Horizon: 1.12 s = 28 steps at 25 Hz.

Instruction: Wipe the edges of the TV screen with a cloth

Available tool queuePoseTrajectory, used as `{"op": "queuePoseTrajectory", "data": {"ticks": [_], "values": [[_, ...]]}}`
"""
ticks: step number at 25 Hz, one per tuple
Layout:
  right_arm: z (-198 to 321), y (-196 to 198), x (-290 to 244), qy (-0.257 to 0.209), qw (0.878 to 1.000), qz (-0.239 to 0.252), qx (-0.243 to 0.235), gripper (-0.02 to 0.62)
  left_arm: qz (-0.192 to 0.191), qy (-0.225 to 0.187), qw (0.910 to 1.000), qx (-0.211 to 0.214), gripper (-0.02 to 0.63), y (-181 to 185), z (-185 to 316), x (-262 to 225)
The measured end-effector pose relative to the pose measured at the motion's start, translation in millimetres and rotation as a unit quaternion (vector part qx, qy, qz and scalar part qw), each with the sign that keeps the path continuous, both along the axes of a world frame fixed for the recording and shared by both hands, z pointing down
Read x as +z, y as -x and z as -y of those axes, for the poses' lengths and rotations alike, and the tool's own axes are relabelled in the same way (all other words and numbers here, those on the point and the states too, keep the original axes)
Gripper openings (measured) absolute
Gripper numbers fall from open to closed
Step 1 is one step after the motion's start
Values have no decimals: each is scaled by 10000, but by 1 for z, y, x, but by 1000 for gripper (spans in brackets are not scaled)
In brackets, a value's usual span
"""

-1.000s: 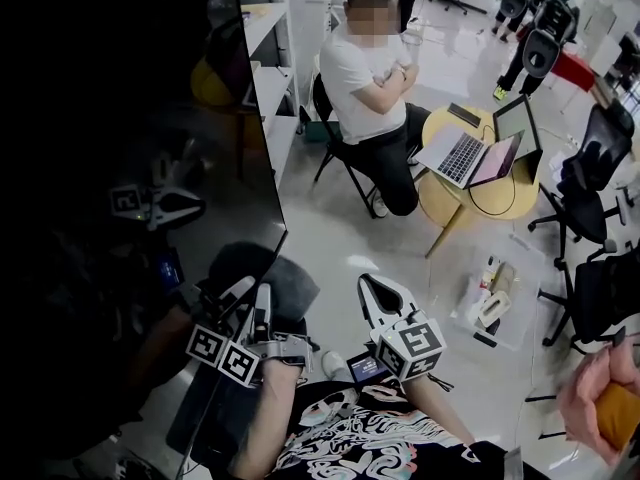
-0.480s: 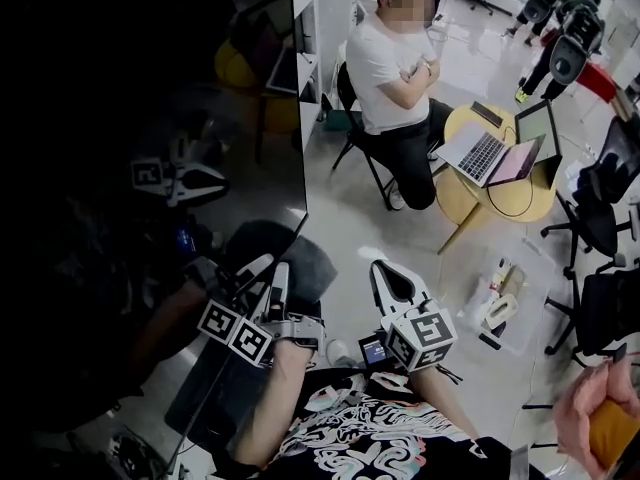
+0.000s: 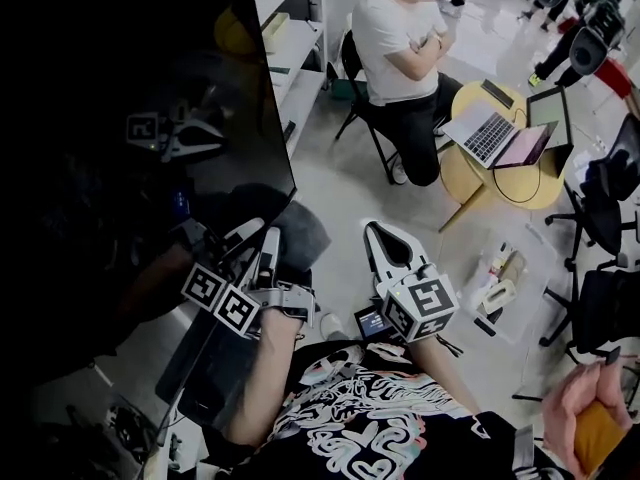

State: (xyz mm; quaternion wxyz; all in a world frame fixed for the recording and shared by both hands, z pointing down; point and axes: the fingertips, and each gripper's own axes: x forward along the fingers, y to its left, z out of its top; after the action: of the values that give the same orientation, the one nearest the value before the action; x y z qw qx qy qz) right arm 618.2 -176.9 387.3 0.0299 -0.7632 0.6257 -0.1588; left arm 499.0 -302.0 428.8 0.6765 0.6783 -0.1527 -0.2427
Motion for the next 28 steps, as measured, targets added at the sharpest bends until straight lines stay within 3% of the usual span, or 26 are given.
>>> {"op": "queuePoseTrajectory", "data": {"ticks": [13, 28], "values": [[9, -41, 17, 185, 9982, 141, -559, 32, -202, -79, 9990, -398, 138, -37, 3, -2], [45, -71, 6, 163, 9906, 101, -1356, 32, -48, -142, 9953, -961, 138, -61, 14, 3]]}}
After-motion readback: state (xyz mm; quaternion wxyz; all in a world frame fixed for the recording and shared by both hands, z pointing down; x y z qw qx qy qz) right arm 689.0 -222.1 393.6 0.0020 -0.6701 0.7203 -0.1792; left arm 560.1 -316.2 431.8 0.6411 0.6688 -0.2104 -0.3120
